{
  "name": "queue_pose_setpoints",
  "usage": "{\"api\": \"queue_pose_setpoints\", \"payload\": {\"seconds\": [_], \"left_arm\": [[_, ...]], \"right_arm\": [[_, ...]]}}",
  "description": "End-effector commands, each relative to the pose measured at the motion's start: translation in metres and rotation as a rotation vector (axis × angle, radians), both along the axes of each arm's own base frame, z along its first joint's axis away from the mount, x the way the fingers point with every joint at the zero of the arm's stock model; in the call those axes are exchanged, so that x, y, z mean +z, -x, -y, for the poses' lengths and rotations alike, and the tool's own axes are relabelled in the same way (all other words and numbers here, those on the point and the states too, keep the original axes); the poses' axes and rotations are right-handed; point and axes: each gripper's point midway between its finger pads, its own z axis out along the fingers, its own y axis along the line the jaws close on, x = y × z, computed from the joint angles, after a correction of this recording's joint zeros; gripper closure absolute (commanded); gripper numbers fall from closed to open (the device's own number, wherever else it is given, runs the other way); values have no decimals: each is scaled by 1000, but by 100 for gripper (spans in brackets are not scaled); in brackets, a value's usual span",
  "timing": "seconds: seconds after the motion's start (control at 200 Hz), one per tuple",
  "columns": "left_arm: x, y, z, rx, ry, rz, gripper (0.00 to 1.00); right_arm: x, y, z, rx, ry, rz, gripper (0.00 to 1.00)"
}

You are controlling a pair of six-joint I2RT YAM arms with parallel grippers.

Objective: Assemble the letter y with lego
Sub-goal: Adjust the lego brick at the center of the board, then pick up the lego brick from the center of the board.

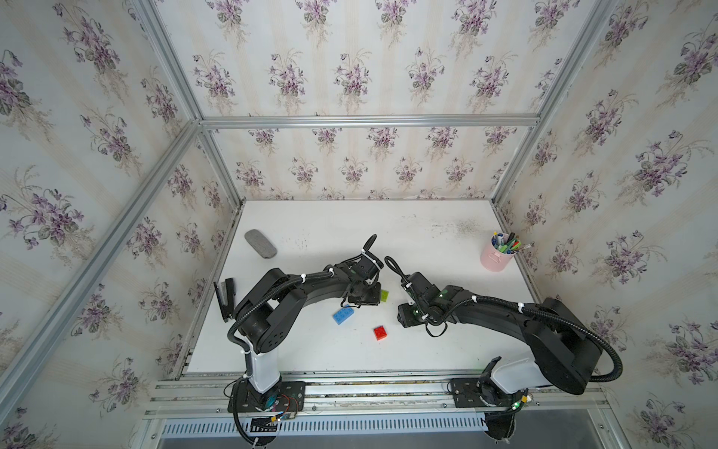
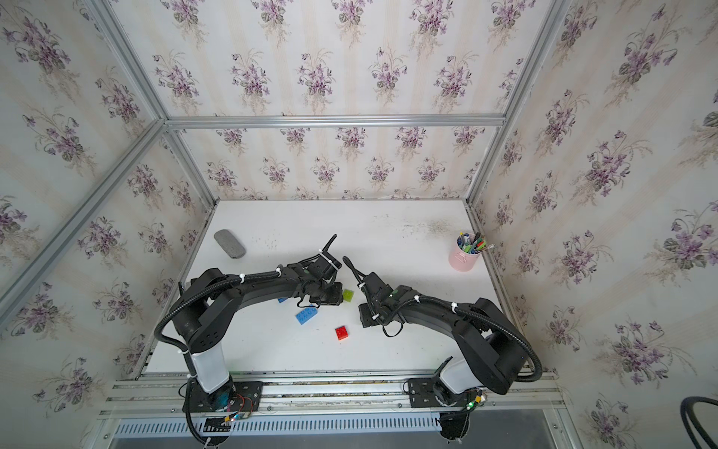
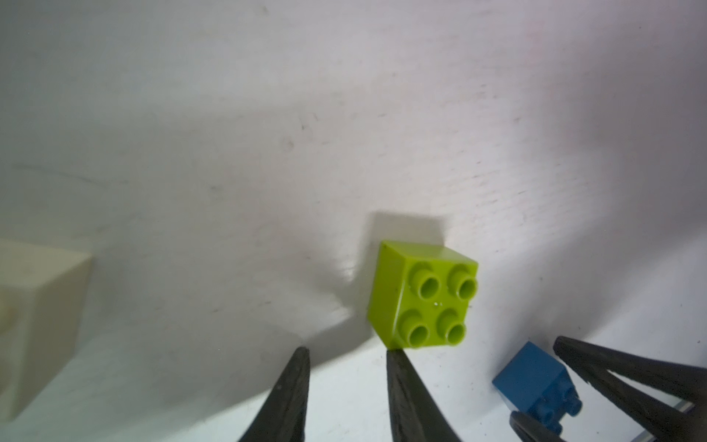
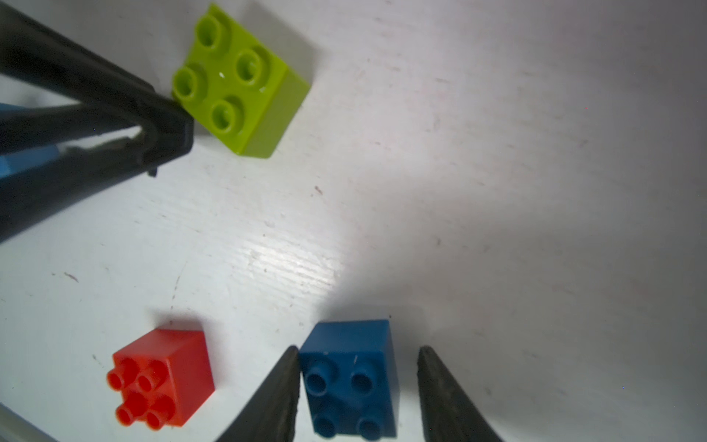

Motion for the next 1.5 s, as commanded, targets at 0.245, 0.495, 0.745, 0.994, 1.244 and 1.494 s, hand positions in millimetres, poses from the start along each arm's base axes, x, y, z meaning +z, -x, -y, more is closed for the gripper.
{"api": "queue_pose_setpoints", "payload": {"seconds": [0.245,0.495,0.745,0.994,1.244,1.494], "left_arm": [[-1,-12,-1,11,-49,22,61],[16,1,-13,17,-30,36,56],[34,15,-26,23,-8,57,54],[41,22,-29,19,12,58,52],[44,22,-30,21,18,64,51],[46,23,-31,26,21,65,51]], "right_arm": [[1,0,2,-7,36,11,50],[3,-3,1,3,67,26,53],[4,0,-4,30,112,33,49],[3,1,0,25,151,30,51],[3,3,-1,36,147,25,57],[-1,5,-2,51,157,9,70]]}}
